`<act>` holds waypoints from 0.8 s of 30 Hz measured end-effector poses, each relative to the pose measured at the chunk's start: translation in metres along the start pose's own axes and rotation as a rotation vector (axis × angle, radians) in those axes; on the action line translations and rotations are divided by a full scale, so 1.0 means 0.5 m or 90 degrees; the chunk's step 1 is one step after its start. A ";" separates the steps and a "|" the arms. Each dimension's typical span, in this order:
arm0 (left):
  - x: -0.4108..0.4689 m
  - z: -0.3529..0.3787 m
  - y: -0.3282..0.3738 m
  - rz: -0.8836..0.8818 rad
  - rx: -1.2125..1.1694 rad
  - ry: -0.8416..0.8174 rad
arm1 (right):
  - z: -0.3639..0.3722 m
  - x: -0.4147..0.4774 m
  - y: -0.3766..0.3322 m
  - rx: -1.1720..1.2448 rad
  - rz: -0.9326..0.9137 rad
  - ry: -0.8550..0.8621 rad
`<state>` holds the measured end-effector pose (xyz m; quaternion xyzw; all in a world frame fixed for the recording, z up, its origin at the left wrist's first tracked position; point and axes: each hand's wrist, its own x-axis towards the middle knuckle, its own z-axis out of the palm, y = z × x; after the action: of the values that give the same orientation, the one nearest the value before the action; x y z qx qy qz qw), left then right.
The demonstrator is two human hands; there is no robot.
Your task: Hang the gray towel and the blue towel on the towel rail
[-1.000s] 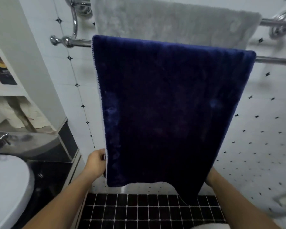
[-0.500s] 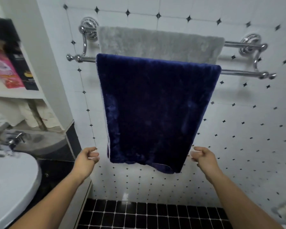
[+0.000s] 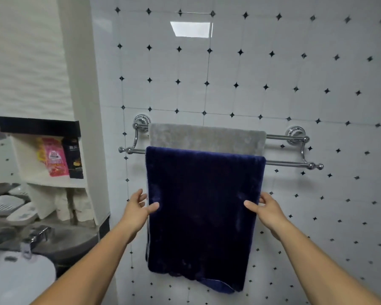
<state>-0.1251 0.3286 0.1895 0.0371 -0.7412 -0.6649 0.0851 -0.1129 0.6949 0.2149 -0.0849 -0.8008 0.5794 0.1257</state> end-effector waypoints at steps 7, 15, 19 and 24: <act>0.081 -0.016 0.005 0.025 0.134 0.086 | -0.021 0.031 0.037 -0.084 0.048 0.074; 0.103 -0.043 -0.026 0.011 0.123 0.096 | -0.001 0.016 0.054 -0.065 0.060 0.033; 0.097 -0.026 -0.026 0.002 0.107 0.096 | 0.003 0.007 0.052 -0.065 0.068 0.031; 0.077 -0.027 -0.002 0.004 0.121 0.082 | -0.012 -0.020 0.035 -0.067 0.061 0.011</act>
<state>-0.1607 0.3090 0.1927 0.0856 -0.7937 -0.5878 0.1308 -0.1016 0.7030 0.1991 -0.1343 -0.8242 0.5410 0.1002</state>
